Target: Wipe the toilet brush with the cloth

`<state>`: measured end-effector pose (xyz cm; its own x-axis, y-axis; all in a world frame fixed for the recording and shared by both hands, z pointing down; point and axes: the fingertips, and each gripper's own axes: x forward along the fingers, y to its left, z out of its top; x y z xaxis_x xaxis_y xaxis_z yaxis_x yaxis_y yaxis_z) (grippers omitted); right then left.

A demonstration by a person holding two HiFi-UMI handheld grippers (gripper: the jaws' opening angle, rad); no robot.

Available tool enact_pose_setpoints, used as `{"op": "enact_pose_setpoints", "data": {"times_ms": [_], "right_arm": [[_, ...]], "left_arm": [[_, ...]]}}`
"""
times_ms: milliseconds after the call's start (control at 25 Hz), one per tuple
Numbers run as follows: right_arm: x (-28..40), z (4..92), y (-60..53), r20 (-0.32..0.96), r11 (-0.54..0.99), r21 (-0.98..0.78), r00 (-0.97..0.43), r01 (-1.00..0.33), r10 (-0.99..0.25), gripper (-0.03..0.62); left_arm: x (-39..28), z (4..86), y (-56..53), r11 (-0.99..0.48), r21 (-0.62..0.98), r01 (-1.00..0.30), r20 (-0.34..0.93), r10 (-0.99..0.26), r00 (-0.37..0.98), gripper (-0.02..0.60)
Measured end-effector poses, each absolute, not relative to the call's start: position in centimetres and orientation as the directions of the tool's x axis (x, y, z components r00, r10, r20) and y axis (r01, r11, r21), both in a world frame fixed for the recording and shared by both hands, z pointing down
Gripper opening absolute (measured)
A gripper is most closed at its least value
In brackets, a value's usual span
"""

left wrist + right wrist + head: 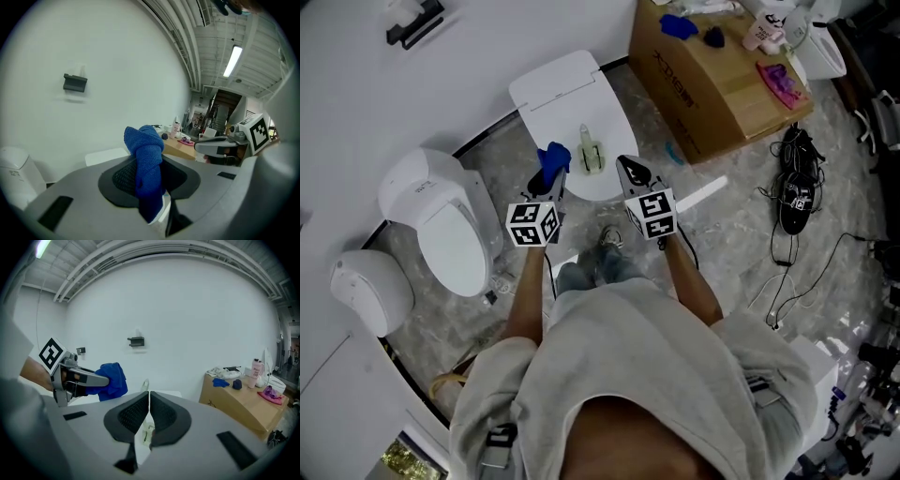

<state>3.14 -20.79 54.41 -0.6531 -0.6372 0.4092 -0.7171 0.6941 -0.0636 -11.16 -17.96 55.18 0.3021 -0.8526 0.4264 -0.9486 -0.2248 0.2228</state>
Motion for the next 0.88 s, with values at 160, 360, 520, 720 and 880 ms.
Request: {"op": "enact_pose_setpoints", "data": {"times_ms": [160,360,520,720,880], "right_arm": [[3.6,55.3,-21.6,0.424,0.694,-0.076,-0.653,-0.716,-0.628,0.032],[3.9,56.5,-21.9,0.458,0.681,-0.082,-0.635,-0.728,-0.623,0.032],[4.1,57.3,-21.9,0.479,0.657,-0.076,-0.605,-0.75,-0.636,0.032],[4.4,57.8,-21.6,0.5,0.624,-0.071,-0.569,-0.778,-0.653,0.032],[4.1,58.0,-21.7,0.511,0.603,-0.065,-0.546,-0.795,-0.665,0.032]], "left_arm": [[-10.7,55.9,-19.8,-0.224,0.218,-0.95,0.44,-0.846,0.3,0.127],[-10.4,57.0,-21.7,-0.235,0.234,-0.943,0.453,-0.833,0.32,0.127],[-10.0,58.1,-22.6,-0.267,0.255,-0.929,0.457,-0.814,0.359,0.127],[-9.3,58.6,-23.0,-0.321,0.274,-0.907,0.462,-0.783,0.417,0.127],[-8.7,58.8,-23.2,-0.374,0.273,-0.886,0.465,-0.755,0.462,0.127]]}}
